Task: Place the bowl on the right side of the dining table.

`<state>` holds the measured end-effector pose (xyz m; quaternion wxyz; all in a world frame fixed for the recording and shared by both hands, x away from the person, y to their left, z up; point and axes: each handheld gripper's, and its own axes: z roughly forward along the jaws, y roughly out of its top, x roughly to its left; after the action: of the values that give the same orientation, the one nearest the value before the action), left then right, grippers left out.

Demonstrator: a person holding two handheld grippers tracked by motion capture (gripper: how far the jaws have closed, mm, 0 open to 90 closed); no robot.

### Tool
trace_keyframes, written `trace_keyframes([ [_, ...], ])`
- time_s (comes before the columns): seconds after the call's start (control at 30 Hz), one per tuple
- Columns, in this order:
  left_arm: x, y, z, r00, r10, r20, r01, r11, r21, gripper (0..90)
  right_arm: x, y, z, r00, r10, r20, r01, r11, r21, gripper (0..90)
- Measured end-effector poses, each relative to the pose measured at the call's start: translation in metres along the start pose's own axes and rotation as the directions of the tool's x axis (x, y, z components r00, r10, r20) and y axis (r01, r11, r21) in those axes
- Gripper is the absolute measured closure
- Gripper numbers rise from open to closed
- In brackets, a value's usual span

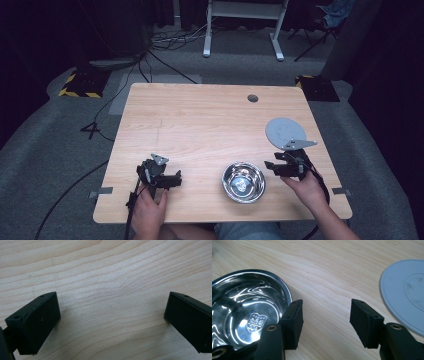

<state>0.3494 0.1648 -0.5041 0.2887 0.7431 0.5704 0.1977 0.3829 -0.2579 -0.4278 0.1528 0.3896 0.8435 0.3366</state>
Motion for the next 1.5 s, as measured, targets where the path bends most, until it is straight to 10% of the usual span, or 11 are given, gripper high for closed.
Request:
trace_keyframes([
  [0.6,0.0,0.0,0.0,1.0,0.0,0.0,0.0,1.0,0.0,0.5,0.016,0.019,0.032,0.9956,-0.039,-0.086,0.049,0.991,0.127,45.9],
  [1.0,0.0,0.0,0.0,1.0,0.0,0.0,0.0,1.0,0.0,0.4,0.02,0.018,0.06,0.9828,-0.008,-0.184,0.06,0.958,0.282,65.0],
  [1.5,0.0,0.0,0.0,1.0,0.0,0.0,0.0,1.0,0.0,0.5,0.024,0.027,0.043,0.965,0.052,-0.257,0.008,0.974,0.228,82.2],
])
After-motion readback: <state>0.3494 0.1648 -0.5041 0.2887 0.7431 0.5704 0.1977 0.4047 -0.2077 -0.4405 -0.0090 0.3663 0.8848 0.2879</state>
